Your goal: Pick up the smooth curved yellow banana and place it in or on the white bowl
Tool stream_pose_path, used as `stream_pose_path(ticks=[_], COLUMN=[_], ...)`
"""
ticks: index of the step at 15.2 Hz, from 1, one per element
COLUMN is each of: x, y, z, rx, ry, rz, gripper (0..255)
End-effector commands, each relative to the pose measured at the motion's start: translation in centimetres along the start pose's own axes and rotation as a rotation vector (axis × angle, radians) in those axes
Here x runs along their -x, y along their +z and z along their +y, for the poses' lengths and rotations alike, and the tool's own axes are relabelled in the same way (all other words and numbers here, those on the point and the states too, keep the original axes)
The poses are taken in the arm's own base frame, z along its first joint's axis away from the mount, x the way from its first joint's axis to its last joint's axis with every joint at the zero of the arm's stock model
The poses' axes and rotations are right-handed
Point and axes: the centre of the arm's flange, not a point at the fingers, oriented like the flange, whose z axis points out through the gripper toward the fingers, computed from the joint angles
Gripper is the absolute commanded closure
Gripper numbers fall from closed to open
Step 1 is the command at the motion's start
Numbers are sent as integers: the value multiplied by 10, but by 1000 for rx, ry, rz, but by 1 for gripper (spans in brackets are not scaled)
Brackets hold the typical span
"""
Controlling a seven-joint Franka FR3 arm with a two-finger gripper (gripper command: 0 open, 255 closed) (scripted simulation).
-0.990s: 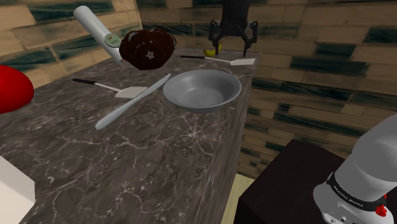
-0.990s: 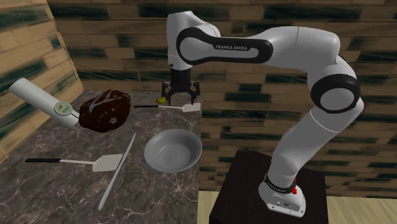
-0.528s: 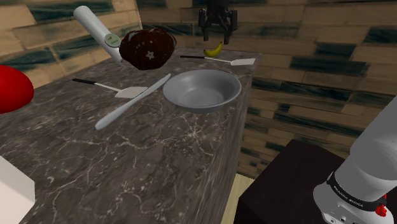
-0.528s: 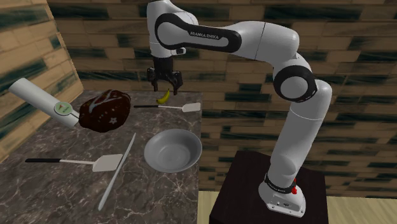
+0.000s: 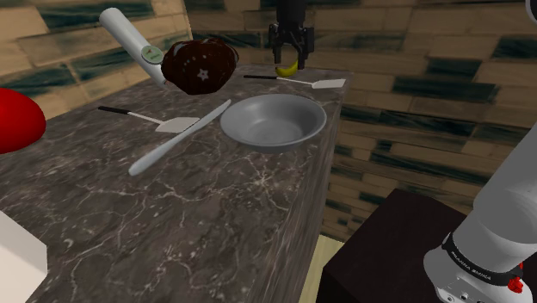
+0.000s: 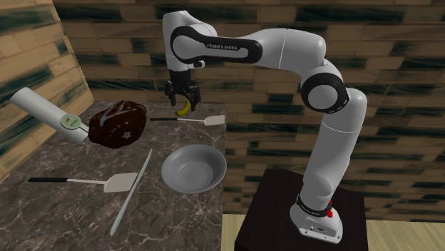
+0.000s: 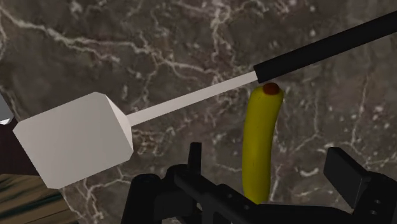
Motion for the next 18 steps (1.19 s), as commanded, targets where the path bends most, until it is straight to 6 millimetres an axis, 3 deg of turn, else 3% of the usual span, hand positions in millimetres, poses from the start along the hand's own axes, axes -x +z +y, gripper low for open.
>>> stream_pose_path(ticks=[1, 8, 9, 18], x=[0, 0, 0, 0], y=[9, 9, 9, 9], z=[1, 1, 1, 1], rx=[0, 0, 0, 0], ry=[1, 1, 1, 1], rz=[0, 0, 0, 0], gripper=[0, 0, 255, 255])
